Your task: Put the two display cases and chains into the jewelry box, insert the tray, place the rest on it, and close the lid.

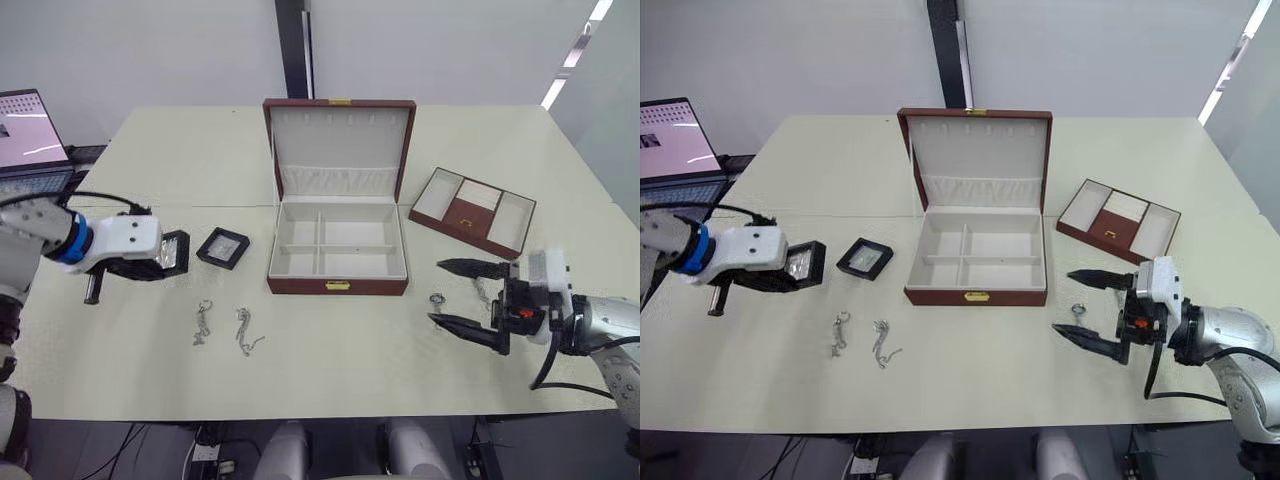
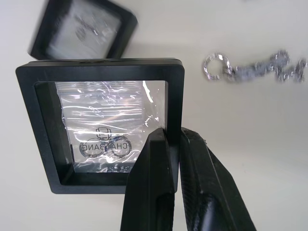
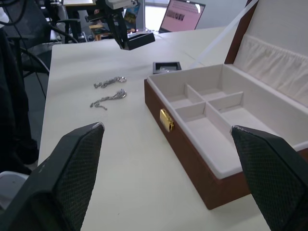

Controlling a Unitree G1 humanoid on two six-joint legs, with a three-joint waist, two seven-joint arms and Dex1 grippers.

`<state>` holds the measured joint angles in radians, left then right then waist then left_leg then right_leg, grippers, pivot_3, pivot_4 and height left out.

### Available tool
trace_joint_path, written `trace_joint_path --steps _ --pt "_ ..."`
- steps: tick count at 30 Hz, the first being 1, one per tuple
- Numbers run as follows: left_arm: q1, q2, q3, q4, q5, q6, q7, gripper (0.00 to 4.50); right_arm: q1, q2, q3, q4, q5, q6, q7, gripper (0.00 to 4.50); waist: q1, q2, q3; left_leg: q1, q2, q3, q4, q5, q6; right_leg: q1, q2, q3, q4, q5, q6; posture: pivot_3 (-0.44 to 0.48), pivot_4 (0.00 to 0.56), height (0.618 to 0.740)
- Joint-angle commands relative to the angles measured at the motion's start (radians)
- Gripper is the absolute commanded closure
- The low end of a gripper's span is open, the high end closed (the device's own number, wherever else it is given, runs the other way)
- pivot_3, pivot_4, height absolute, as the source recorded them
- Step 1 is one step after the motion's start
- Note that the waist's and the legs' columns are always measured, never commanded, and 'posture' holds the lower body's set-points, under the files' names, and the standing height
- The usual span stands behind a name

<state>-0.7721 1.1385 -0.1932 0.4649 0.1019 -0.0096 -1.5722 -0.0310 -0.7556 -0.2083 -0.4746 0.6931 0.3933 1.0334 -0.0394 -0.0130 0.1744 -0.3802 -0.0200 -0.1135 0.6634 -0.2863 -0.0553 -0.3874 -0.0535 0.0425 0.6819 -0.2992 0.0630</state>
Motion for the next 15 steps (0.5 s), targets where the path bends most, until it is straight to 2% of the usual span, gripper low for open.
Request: trace_joint_path --steps 1,6,10,13,15 --pt "-0.077 -0.028 -0.024 -0.042 -0.013 0.071 -0.038 4.48 0.007 -0.012 -0.041 -0.065 0.049 0.054 -0.057 0.0 0.0 0.0 0.0 0.0 0.0 0.0 0.0 0.0 0.0 0.0 0.0 0.0 0.0 0.0 0.0 0.0 0.15 0.74" --pt "-0.227 -0.097 -0.128 -0.066 -0.049 0.169 -0.042 4.48 0.019 -0.013 -0.061 -0.108 0.068 0.115 -0.143 0.0 -0.001 -0.001 0.001 -0.001 0.0 0.0 0.001 0.0 0.0 0.0 0.0 0.0 0.0 0.0 0.0 0.0 0.15 0.74" --pt "-0.341 -0.165 -0.211 -0.088 -0.126 0.274 -0.042 4.48 0.038 -0.002 -0.07 -0.14 0.055 0.136 -0.209 0.0 -0.002 -0.003 0.002 -0.001 0.0 -0.001 0.001 0.0 0.0 0.0 0.0 0.0 0.0 0.0 0.0 0.0 0.15 0.74" --pt "-0.402 -0.207 -0.254 -0.07 -0.153 0.303 -0.042 4.48 0.048 0.004 -0.072 -0.154 0.06 0.162 -0.258 0.0 -0.002 -0.003 0.002 -0.001 0.0 -0.001 0.001 0.0 0.0 0.0 0.0 0.0 0.0 0.0 0.0 0.0 0.15 0.74" --pt "-0.448 -0.267 -0.277 -0.033 -0.151 0.309 -0.042 4.48 0.059 0.005 -0.074 -0.167 0.064 0.181 -0.288 0.0 -0.002 -0.004 0.002 -0.001 0.0 -0.001 0.001 0.0 0.0 0.0 0.0 0.0 0.0 0.0 0.0 0.0 0.15 0.74"
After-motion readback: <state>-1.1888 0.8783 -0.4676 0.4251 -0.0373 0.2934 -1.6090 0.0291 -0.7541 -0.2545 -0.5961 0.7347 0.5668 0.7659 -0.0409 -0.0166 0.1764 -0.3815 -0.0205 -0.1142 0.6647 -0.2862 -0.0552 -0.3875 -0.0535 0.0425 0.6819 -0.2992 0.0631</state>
